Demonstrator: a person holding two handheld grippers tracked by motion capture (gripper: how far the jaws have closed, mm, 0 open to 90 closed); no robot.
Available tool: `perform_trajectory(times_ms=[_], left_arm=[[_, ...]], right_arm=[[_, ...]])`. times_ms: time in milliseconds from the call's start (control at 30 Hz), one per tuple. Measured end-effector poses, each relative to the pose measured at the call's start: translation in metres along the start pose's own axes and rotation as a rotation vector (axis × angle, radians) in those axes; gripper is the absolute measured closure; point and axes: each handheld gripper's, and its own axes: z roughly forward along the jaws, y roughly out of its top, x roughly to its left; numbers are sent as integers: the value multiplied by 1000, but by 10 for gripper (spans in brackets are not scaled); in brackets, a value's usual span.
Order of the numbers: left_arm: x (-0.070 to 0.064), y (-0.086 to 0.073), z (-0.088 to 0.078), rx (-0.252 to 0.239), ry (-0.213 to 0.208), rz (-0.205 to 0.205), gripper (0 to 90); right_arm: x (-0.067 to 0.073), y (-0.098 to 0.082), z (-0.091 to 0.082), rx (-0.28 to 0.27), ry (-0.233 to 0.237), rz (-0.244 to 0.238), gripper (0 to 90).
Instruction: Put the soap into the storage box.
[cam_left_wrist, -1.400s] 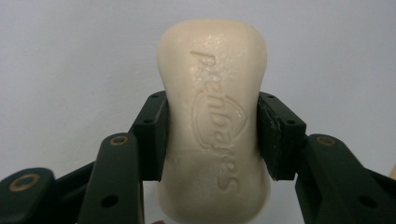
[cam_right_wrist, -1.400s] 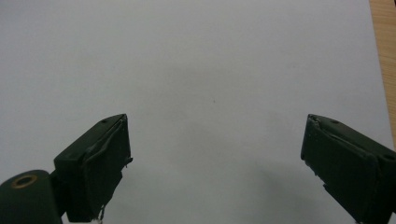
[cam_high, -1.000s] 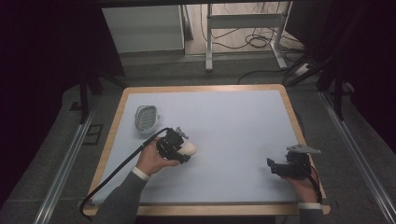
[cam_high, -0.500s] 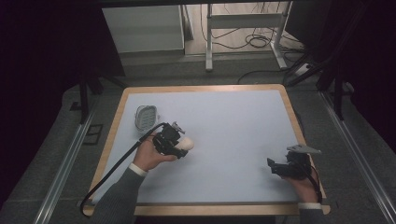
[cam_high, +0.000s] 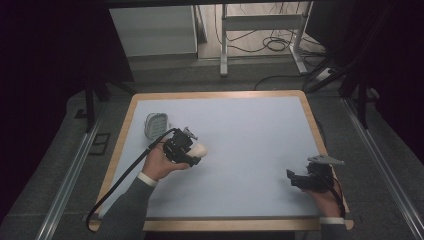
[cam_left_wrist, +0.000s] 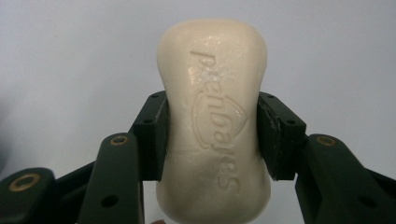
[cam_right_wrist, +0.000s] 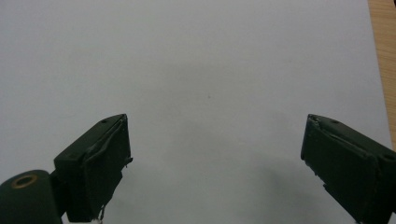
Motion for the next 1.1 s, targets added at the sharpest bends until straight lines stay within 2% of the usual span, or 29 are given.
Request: perform_trajectory(times_ms=[1100], left_arm=[[28, 5, -11, -15, 46, -62, 496]], right_arm=[[0, 0, 0, -4, -2, 3, 81]])
